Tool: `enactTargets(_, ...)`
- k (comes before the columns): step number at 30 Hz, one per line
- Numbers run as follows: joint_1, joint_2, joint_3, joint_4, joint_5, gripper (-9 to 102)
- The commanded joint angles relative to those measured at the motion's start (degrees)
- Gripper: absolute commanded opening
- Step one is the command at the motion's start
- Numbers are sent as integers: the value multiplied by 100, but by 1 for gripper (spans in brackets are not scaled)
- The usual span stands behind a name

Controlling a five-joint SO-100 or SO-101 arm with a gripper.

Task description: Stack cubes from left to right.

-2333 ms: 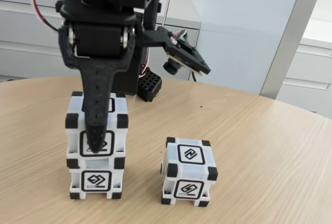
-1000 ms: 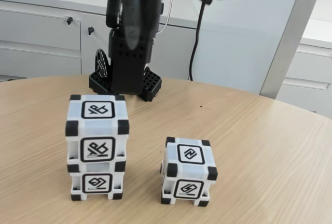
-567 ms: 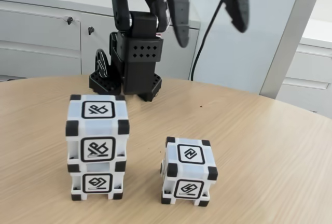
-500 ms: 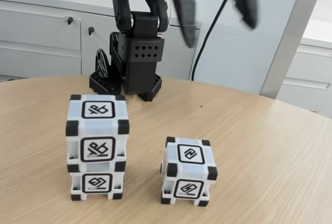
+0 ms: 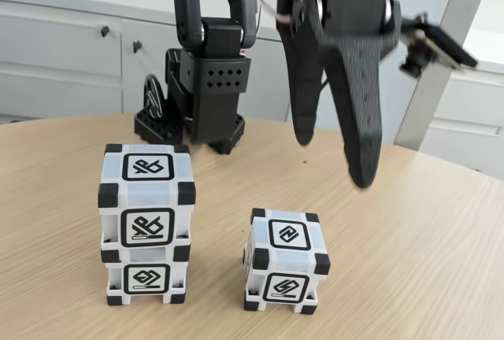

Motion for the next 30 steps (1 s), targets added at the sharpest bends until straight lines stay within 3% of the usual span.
enactTargets(1, 114, -255, -18, -272, 149, 39)
enactTargets(30, 149, -2188, -18, -571, -167, 38)
